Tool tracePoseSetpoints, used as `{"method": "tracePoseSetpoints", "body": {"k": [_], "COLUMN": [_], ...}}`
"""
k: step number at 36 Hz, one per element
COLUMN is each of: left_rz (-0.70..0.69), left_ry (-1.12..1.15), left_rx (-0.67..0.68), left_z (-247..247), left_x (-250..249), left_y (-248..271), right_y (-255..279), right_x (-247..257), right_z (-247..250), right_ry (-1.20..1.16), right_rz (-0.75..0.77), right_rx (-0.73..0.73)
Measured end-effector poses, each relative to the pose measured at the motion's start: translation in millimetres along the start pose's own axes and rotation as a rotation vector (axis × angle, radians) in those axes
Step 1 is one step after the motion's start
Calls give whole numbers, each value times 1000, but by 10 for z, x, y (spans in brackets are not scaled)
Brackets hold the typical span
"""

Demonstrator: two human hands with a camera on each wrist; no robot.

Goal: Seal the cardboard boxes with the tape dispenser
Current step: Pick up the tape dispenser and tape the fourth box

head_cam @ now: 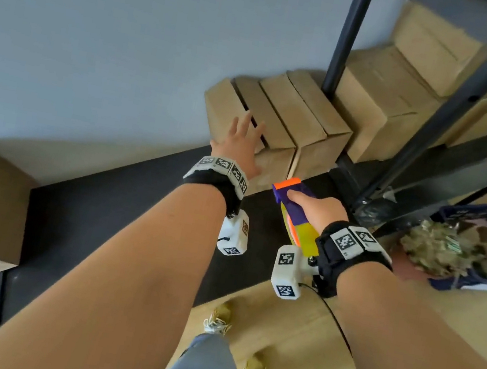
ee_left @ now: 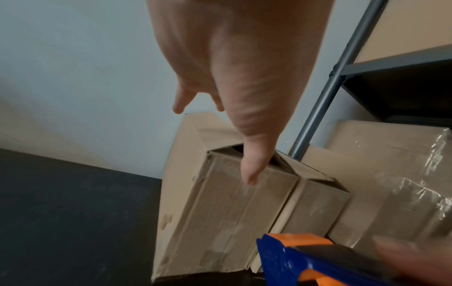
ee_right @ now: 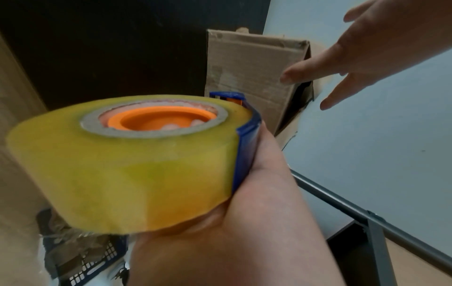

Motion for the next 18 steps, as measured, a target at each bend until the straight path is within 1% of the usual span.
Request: {"method": "tracePoseSetpoints", "body": {"k": [4, 7, 9, 13, 18], "left_rz": [-41, -75, -80, 1, 85], "left_ry": [-60, -92, -105, -80, -79], "left_rx": [77, 138, 128, 114, 128], "left_z": [-125, -331, -412, -408, -312], "left_x": [-61, -21, 24, 117, 245], "left_y": [-177, -232, -232, -125, 169], "right_y": [-74, -95, -101, -102, -40], "right_x": [-2, 20, 34, 32, 75], "right_z": [50, 53, 49, 44, 16], "right_ry": [-30, -55, -63, -88, -104], "right_rz": [-27, -36, -43, -64, -61], "right_rx": [-21, -20, -20, -27, -12]}}
Point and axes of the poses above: each hand's wrist, its own y-axis away from the middle knuckle, its own z-axis out of the back of the hand, x = y × z, the point moved 10 cm from there along -y, towards the middle knuckle, and after that the axes turned 6 degrees about -x, right-handed, at the moved point
